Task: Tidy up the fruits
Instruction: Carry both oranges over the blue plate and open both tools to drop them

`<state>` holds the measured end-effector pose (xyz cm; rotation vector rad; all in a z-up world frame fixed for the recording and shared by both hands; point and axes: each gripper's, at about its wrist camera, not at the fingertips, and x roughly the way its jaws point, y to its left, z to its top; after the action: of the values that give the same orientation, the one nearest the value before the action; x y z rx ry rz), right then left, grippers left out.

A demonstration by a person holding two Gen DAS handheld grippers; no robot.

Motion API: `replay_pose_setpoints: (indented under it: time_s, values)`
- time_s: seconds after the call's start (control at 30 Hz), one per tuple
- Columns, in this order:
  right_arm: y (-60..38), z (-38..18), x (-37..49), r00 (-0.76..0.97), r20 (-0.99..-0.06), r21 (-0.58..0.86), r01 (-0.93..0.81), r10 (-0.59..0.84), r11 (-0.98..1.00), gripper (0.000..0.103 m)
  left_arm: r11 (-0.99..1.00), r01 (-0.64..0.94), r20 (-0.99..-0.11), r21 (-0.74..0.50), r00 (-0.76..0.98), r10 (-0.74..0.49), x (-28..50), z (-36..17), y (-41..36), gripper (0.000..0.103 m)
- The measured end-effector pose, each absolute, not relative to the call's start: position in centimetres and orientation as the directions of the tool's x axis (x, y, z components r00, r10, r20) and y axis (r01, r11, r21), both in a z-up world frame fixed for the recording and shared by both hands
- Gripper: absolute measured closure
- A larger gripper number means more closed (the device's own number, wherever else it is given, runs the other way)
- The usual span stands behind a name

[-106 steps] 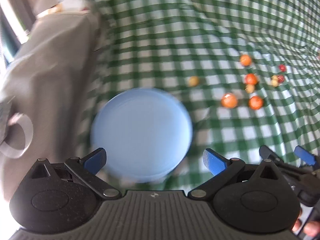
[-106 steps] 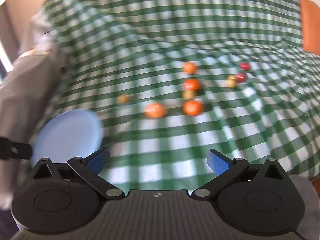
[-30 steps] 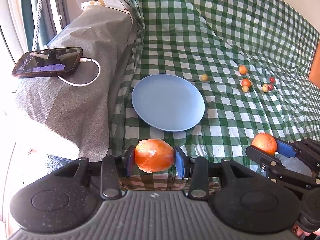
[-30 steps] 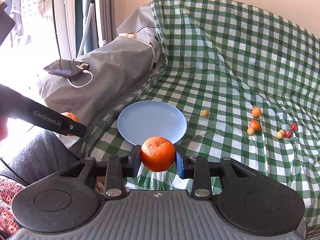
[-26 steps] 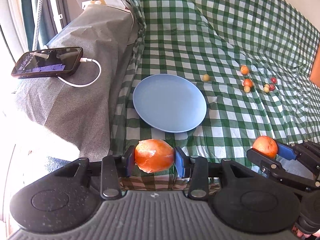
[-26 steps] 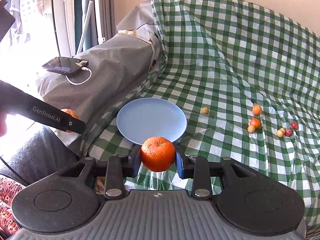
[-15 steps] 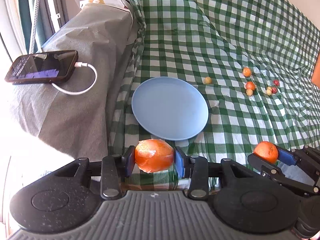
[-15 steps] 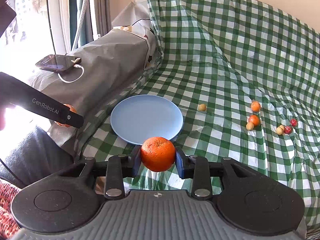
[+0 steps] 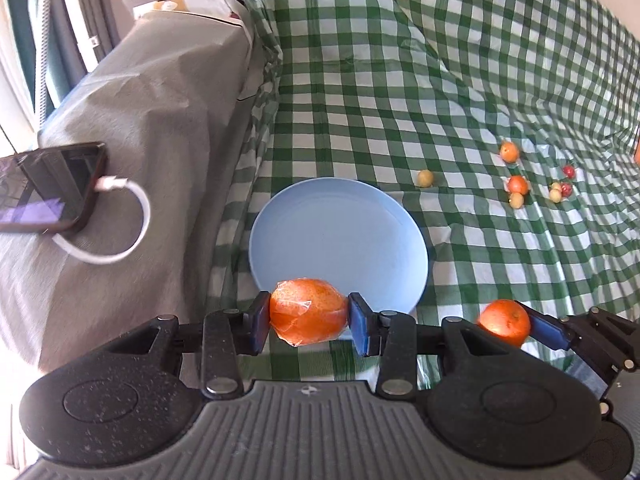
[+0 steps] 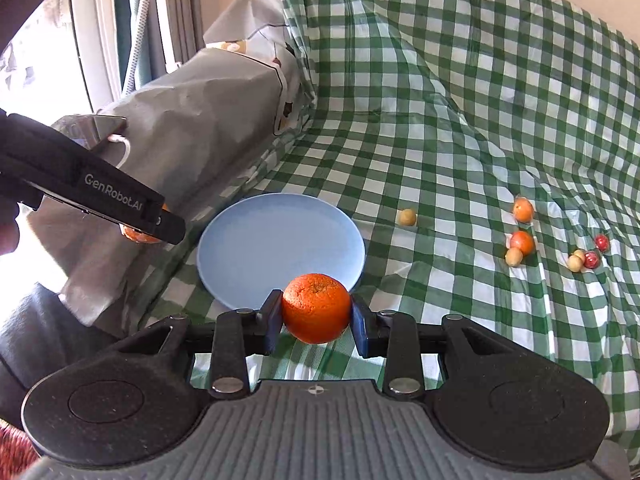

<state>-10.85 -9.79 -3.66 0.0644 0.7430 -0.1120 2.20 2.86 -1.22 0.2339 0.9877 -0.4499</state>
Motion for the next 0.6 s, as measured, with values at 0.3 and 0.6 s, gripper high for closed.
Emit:
replay_pose_setpoints:
  time_s: [0.3,0.6]
  values:
    - [-10.9,-6.8,-4.9,0.689,-0.720,0.009,0.126,-0.081,0.992,0.067,0.873,0.488,-0.875,0.019,0.431,-0.222,6.4,-5.5,0.0,0.058]
    - [-11.9,-10.7,-0.8,0.613,-0.787,-0.017,0.095,-0.071,0.995,0.067,0.855,0.512,-0.900,0.077,0.405,-0.161,10.0,-9.9,-2.0,0.058]
